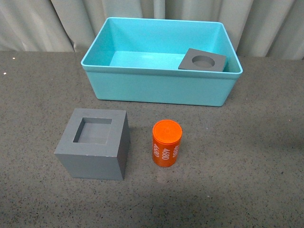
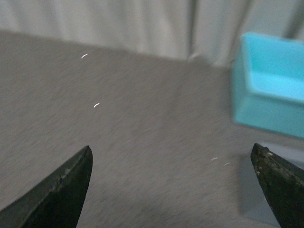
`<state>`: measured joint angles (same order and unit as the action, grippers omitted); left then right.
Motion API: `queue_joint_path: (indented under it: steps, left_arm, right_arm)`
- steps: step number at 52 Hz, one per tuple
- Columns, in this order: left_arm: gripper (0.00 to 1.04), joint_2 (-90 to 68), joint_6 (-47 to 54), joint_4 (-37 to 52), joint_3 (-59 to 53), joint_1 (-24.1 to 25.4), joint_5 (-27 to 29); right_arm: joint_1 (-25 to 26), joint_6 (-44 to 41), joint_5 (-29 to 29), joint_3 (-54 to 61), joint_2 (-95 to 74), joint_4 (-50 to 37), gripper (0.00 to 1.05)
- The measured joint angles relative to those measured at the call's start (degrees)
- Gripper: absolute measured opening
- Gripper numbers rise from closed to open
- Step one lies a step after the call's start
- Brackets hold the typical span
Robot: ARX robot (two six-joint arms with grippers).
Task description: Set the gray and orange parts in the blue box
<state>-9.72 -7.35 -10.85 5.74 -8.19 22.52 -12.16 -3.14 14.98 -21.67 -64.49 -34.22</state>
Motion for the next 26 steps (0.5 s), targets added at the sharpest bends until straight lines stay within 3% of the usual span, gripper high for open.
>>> queue_joint_path:
  steps: [4, 7, 15, 26]
  left_arm:
    - [0.98, -6.9, -3.6, 0.9, 1.0, -3.3, 7.4]
    - [0.98, -15.6, -7.8, 6.9, 2.8, -4.4, 8.0]
    - [0.98, -40.0, -12.5, 21.7, 11.9, -4.2, -2.3]
    - [0.98, -63.2, -10.0, 23.3, 20.6, -3.8, -15.7]
  right_arm:
    - [0.0, -0.2, 0.1, 0.0, 0.0, 0.0, 0.95]
    - [0.0, -0.3, 0.1, 0.0, 0.0, 0.0, 0.95]
    - [0.0, -0.4, 0.1, 0.0, 0.0, 0.0, 0.95]
    - [0.0, -0.4, 0.1, 0.0, 0.0, 0.0, 0.95]
